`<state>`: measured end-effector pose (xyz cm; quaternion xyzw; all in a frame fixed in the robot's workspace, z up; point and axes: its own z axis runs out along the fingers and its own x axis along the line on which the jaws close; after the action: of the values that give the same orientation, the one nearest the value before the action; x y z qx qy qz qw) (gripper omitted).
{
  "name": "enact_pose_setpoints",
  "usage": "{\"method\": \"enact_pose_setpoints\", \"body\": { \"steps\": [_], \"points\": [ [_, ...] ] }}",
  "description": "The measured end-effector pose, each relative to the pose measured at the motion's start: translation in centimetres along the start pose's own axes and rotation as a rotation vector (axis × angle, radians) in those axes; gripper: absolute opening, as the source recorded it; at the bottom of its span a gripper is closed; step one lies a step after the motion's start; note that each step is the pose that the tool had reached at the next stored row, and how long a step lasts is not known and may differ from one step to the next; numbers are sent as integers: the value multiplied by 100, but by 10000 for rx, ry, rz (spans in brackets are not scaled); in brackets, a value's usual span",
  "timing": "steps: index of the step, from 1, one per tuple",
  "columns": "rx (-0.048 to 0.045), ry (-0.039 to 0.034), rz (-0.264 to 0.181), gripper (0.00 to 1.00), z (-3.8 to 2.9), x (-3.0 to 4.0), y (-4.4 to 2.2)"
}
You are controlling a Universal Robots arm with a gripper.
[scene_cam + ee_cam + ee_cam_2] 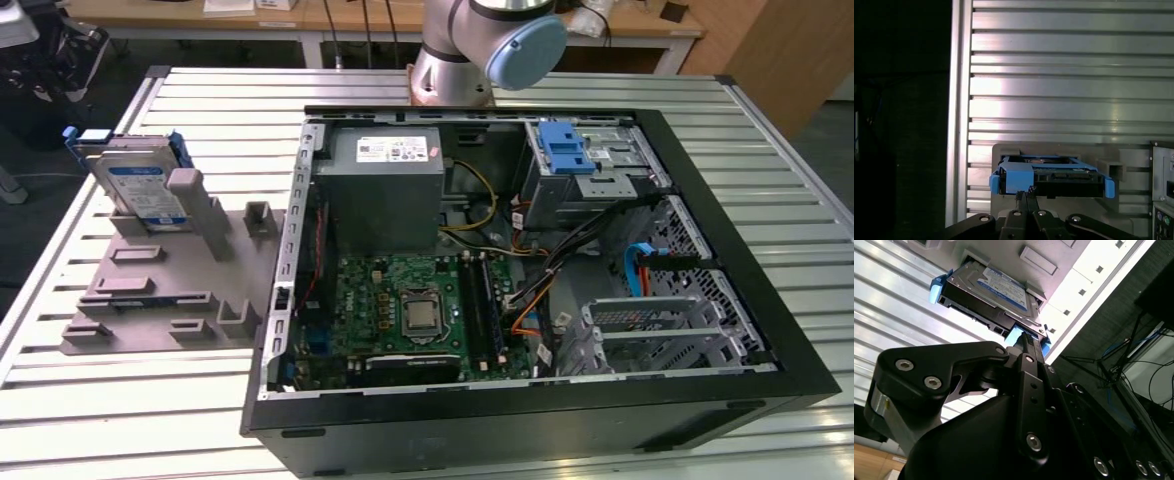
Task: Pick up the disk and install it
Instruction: 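Pick up the disk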
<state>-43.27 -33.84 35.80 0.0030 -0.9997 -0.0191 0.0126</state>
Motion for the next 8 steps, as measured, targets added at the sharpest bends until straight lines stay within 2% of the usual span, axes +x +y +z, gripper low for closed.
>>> {"method": "enact_pose_setpoints", "body": {
  "steps": [8],
  "points": [
    [1,2,-42,11,0,0,0]
  ]
}}
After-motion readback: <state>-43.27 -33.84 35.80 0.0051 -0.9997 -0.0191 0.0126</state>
